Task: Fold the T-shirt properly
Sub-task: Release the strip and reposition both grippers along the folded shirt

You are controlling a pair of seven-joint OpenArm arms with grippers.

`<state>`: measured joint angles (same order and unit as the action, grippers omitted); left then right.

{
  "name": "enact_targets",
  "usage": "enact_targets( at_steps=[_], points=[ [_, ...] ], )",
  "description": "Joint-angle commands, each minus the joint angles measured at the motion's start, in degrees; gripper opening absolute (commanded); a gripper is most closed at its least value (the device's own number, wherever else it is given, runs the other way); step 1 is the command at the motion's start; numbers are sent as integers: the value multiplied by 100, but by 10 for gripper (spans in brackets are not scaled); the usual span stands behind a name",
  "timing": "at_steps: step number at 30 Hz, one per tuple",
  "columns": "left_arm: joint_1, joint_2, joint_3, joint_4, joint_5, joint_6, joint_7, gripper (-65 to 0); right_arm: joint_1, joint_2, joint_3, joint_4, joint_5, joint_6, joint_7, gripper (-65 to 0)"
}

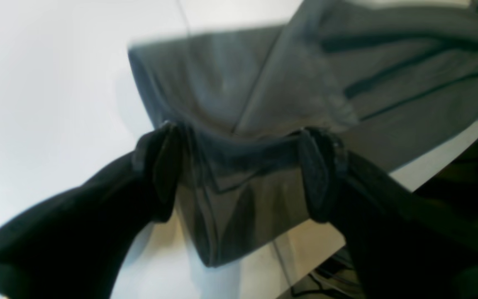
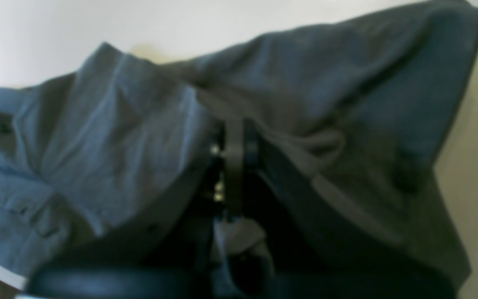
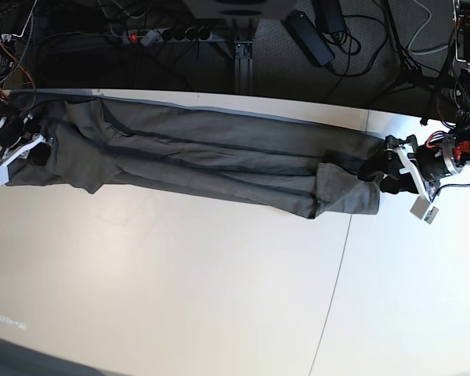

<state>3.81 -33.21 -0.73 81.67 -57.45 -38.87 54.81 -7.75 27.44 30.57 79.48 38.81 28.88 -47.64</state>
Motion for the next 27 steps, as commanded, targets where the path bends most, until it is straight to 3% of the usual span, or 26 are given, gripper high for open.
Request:
enact_targets(
  at_steps=[1, 7, 11, 23, 27],
  points=[
    [-96, -39, -52, -20, -116, -113, -103, -181, 57, 122, 44, 74, 90, 396, 68, -650],
    [-96, 114, -52, -341, 144, -113, -284, -181, 57, 125, 44, 74, 87, 396, -63, -650],
    [-101, 111, -55, -341, 546, 79, -431, -181, 57, 125, 44, 74, 96, 396, -103, -650],
    [-111, 114, -955, -334, 487, 92, -422, -181, 57, 125, 44, 74, 216, 398, -186, -650],
    [-107, 133, -977, -337, 455, 87, -398, -181, 57, 122, 44, 74, 216, 396, -186, -650]
  ],
)
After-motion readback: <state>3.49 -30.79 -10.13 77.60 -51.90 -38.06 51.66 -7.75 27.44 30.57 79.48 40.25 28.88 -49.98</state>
